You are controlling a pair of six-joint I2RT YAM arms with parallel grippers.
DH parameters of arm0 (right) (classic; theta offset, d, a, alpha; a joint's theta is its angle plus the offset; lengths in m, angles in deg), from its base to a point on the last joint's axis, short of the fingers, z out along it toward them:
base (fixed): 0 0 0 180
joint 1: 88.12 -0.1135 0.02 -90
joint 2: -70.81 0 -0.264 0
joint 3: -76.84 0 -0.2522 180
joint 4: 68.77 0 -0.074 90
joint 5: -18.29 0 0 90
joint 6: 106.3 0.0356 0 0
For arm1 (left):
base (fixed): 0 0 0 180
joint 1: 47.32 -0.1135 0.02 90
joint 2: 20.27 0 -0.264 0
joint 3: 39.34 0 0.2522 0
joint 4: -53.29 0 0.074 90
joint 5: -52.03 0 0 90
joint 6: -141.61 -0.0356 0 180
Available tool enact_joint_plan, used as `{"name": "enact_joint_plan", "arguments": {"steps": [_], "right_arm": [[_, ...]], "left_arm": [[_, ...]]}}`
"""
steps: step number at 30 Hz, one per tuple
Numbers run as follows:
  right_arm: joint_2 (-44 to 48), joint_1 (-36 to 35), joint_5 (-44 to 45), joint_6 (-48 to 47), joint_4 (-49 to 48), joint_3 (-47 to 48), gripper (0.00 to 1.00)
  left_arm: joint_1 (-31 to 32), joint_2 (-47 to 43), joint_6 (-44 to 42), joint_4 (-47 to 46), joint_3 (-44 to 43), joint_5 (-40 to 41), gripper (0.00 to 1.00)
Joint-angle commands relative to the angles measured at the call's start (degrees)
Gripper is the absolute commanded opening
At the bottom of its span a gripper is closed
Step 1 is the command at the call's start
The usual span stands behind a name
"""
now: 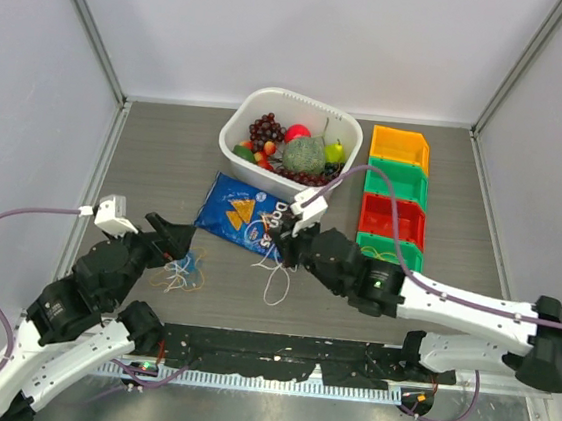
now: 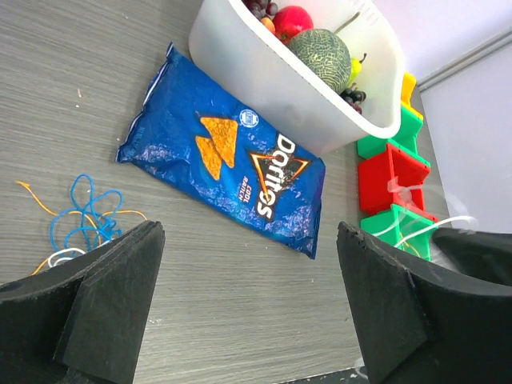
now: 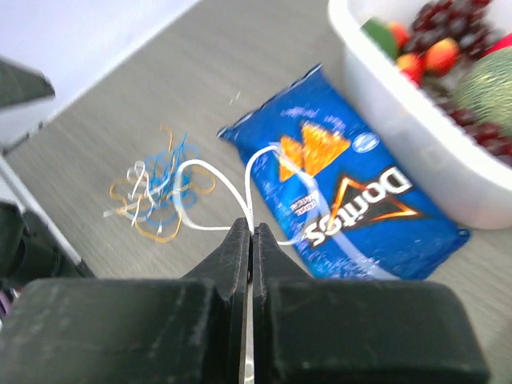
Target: Untangle the cables
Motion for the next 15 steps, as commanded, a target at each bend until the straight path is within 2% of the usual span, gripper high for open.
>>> {"name": "enact_joint_plan", "arguments": {"steps": [1, 6, 10, 15], "right_arm": [[5.7, 1.7, 9.7, -0.7, 5.2, 3.1, 0.01], [8.5, 7.4, 18.1, 0.5, 16.8, 10.6, 0.01], [8.1, 22.1, 20.4, 6.7, 25.5, 14.9, 0.01], [6.6, 34.8, 20.4, 16.6, 30.4, 16.1, 0.01]], "left_arm": [[-0.1, -0.6, -0.4, -2.5, 0.7, 3.2, 0.93], [-0.1, 1.0, -0.5, -3.7, 1.1, 1.5, 0.93], [-0.1, 2.5, -1.9, -5.2, 0.8, -0.1, 0.93], [-0.1, 4.3, -2.9, -6.2, 0.4, -2.0, 0.94]]}}
